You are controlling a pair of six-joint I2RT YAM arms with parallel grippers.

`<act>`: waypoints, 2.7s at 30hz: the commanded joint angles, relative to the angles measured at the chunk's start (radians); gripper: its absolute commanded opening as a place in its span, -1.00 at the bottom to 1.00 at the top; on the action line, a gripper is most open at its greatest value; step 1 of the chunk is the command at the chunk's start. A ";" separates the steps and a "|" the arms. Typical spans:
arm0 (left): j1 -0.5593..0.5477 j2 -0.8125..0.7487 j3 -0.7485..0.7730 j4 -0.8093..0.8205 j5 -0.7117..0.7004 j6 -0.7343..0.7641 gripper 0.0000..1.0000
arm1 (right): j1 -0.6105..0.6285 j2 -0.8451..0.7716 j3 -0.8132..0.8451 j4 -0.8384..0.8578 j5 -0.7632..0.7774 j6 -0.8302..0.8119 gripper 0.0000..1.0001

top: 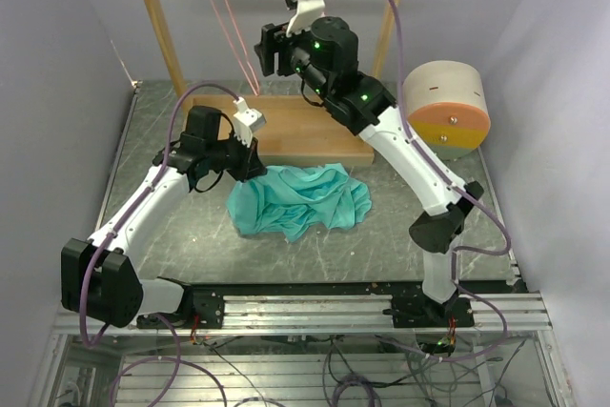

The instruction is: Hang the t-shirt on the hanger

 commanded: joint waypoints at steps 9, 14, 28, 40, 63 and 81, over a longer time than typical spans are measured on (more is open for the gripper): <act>-0.010 -0.055 -0.049 0.012 0.017 0.023 -0.86 | -0.006 0.201 0.101 0.144 -0.059 -0.014 0.28; -0.011 -0.070 -0.073 0.020 0.016 0.014 -0.86 | -0.008 0.226 0.096 0.148 -0.049 -0.015 0.24; -0.013 -0.057 -0.081 0.041 0.022 0.005 -0.86 | -0.007 0.272 0.115 0.147 -0.030 -0.036 -0.13; -0.016 -0.054 -0.089 0.052 0.023 -0.004 -0.86 | -0.007 0.237 0.087 0.163 0.014 -0.071 -1.00; -0.030 -0.044 -0.069 0.061 -0.011 -0.027 -0.86 | 0.011 0.007 -0.055 0.165 0.031 -0.115 -1.00; -0.029 -0.020 -0.003 0.023 -0.129 0.005 -0.86 | 0.024 -0.479 -0.387 -0.367 0.034 -0.057 -1.00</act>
